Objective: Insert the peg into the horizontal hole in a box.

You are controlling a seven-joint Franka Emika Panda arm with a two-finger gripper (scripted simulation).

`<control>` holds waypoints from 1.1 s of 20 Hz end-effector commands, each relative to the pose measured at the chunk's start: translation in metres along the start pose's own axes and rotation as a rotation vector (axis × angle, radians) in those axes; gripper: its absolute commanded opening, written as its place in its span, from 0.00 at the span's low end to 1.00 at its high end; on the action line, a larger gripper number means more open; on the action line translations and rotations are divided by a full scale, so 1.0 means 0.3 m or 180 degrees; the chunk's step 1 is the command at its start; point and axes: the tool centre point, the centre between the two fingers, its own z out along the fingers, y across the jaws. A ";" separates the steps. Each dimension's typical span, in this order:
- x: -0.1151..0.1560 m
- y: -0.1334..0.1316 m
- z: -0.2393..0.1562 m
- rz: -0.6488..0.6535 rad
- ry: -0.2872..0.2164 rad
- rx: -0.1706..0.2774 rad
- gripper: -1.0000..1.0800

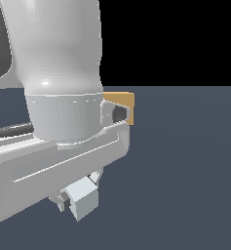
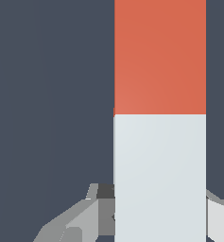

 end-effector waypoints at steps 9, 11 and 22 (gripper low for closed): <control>0.193 0.209 -0.044 0.0425 -0.0005 -0.0005 0.00; 0.226 0.251 -0.052 0.0505 -0.0005 -0.0005 0.00; 0.387 0.505 -0.096 0.0953 -0.0005 -0.0006 0.00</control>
